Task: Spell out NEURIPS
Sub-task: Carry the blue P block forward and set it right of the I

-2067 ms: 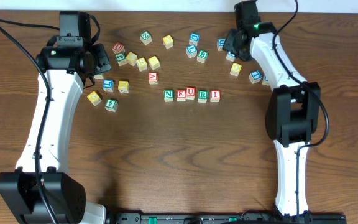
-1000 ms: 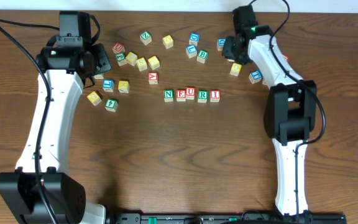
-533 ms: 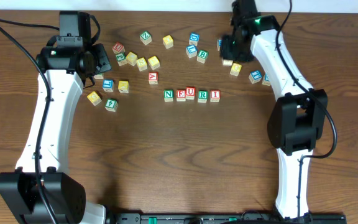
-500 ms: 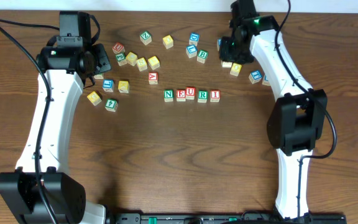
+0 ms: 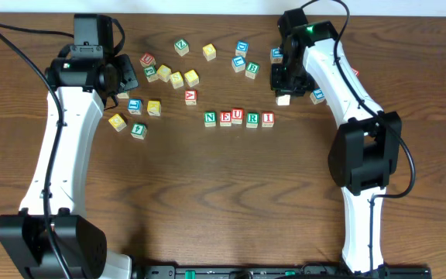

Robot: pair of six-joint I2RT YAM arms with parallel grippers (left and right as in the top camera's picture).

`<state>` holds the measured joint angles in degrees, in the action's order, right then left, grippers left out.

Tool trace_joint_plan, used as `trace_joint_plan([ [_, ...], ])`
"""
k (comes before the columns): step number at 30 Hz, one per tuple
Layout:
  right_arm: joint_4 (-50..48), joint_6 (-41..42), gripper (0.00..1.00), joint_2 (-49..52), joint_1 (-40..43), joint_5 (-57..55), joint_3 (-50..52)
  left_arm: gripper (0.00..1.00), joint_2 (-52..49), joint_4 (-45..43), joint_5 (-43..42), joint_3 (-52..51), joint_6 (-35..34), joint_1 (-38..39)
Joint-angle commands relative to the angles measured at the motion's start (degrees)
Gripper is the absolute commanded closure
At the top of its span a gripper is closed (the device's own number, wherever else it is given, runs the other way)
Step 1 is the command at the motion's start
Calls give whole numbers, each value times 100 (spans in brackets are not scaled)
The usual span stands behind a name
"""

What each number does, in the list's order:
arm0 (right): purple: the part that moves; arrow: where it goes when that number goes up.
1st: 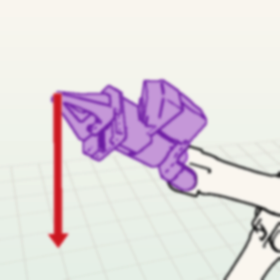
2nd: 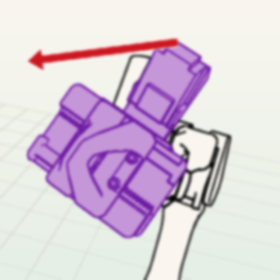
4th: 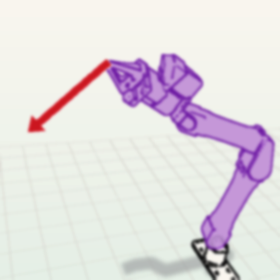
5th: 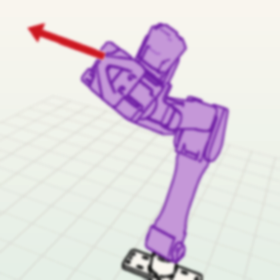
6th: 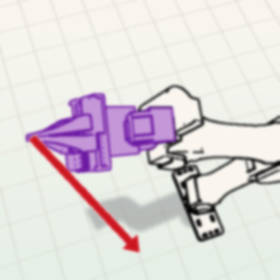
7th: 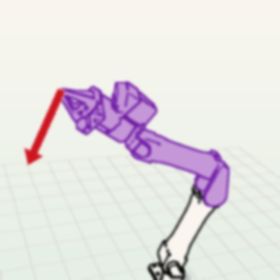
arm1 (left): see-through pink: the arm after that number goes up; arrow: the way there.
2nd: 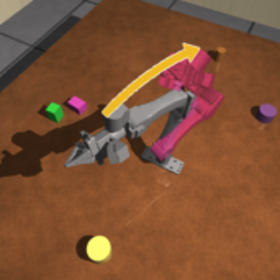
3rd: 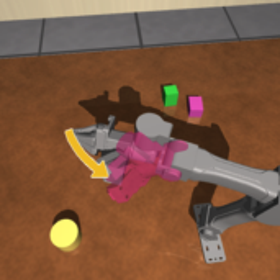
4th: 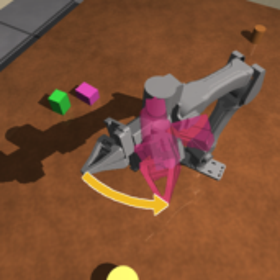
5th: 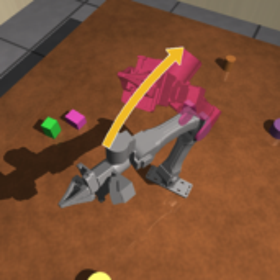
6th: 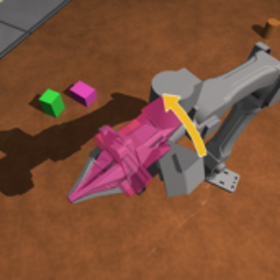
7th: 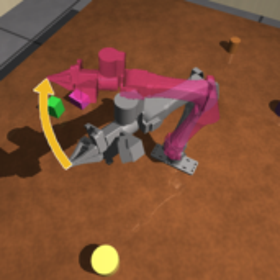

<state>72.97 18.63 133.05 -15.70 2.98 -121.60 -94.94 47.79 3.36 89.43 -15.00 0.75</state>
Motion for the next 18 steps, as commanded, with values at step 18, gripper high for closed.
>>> trace_joint_plan([
  [18,-654,-44,80,-59,-35,-291,817,51,20,13,35,4,-26,-15],
])
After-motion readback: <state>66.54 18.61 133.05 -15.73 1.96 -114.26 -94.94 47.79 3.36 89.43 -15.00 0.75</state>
